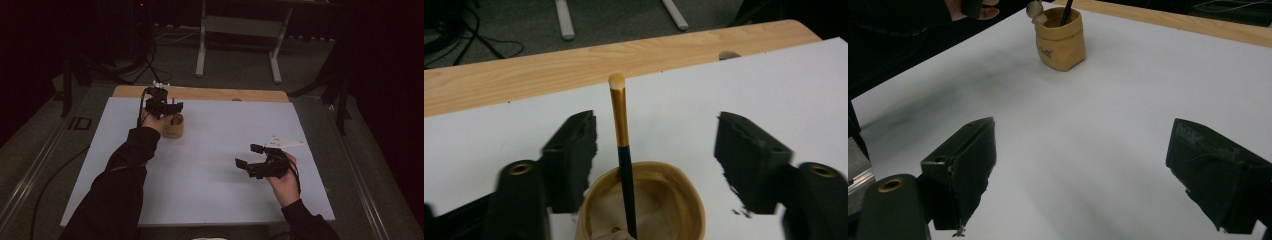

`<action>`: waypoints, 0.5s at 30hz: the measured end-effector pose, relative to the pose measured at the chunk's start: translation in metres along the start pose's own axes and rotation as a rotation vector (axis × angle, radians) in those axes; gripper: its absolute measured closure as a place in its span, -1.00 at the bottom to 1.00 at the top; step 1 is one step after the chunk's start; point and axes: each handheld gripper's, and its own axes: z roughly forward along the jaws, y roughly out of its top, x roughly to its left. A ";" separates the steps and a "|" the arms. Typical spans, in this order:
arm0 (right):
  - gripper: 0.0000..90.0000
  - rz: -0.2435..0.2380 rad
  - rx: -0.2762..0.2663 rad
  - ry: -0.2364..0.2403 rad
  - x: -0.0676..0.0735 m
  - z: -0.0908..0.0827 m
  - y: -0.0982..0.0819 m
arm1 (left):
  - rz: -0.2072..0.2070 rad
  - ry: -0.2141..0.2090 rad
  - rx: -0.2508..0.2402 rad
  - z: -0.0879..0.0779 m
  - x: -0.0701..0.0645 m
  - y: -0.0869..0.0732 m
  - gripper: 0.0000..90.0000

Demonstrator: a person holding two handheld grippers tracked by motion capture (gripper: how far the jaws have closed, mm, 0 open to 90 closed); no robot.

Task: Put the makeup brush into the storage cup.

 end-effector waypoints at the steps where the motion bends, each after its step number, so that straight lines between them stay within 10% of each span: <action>1: -0.72 0.000 -0.003 0.000 0.000 0.000 0.000 | -0.009 0.005 0.000 -0.001 0.000 0.001 -0.43; 15: -0.72 0.000 -0.006 -0.010 -0.001 -0.002 0.000 | 0.009 -0.131 -0.008 -0.024 0.008 0.009 -1.00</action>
